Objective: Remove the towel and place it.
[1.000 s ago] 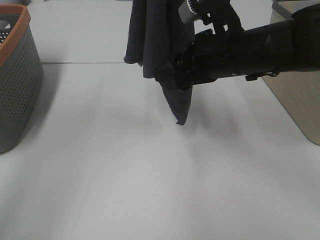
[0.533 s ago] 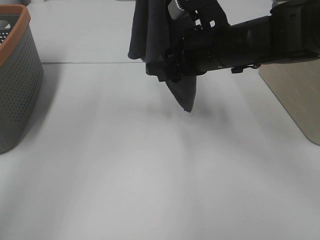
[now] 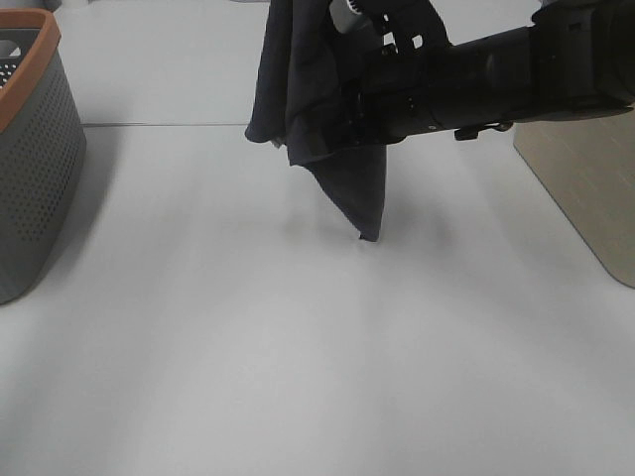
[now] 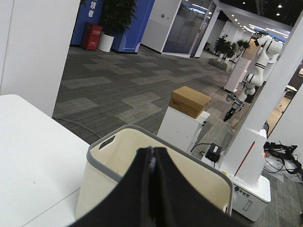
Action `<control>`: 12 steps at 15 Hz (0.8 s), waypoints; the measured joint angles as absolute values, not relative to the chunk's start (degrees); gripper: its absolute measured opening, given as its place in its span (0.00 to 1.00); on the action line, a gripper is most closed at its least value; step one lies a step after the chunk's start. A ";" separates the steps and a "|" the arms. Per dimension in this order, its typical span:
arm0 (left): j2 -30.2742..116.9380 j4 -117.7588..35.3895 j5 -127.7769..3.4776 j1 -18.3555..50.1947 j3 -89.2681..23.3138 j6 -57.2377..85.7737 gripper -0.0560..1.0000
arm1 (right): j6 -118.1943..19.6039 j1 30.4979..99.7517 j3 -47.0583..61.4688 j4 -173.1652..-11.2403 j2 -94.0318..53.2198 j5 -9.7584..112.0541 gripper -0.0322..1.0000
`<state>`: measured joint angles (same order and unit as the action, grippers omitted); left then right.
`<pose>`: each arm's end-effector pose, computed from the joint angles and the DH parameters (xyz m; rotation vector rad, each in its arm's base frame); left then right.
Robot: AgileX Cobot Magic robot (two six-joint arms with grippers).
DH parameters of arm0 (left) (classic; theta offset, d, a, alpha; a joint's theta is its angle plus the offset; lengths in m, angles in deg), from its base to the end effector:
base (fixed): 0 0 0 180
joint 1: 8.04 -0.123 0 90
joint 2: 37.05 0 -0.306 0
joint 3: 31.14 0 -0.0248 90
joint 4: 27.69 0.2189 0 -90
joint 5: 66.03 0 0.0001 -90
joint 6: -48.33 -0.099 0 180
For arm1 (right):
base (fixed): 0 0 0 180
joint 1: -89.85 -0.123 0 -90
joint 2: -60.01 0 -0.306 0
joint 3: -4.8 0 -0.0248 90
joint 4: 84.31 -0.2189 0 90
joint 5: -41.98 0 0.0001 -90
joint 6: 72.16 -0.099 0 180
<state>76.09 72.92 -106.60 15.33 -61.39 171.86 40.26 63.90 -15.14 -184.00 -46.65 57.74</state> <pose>0.3518 -0.2209 0.4537 0.6190 1.6015 -1.1205 0.3098 0.1803 0.2524 -0.8583 1.9918 0.4293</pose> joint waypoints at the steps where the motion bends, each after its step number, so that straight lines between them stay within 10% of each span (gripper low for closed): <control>1: 76.26 72.92 -106.60 15.10 -61.39 171.86 0.05 | 40.26 63.90 -15.60 -184.00 -45.85 57.74 0.10; 12: 76.43 72.98 -117.71 3.01 -61.39 174.38 0.05 | -16.98 63.90 -16.92 -116.45 -30.83 70.17 0.05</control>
<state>76.43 72.98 -117.71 3.01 -61.39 174.38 -16.98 63.90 -16.92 -116.45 -30.83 70.17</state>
